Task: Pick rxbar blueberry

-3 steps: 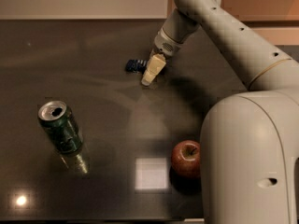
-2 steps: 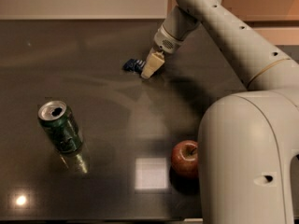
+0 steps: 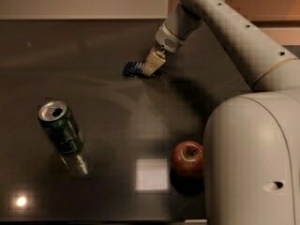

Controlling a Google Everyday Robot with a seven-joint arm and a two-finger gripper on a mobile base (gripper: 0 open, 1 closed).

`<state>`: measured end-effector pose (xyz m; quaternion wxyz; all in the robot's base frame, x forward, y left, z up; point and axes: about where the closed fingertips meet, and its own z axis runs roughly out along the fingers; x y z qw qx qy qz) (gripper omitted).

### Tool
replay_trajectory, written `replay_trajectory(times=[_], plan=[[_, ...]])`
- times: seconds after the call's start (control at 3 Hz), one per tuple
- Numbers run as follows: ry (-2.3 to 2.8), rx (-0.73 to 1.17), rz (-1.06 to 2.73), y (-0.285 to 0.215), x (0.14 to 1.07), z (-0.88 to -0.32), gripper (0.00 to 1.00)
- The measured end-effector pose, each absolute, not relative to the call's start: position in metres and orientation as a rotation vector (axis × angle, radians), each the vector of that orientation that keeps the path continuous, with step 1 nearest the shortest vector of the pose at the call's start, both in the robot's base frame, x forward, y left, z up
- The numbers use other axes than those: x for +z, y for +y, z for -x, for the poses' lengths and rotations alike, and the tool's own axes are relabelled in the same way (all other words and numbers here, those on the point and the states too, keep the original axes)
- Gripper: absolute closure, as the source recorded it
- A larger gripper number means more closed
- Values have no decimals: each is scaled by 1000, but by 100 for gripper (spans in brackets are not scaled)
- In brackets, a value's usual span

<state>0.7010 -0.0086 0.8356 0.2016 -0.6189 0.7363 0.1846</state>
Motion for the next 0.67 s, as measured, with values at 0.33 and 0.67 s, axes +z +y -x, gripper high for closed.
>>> replay_trajectory(times=[0.33, 0.67], plan=[[2045, 517, 1722, -20, 848, -690, 100], [2006, 544, 1735, -32, 873, -666, 100]])
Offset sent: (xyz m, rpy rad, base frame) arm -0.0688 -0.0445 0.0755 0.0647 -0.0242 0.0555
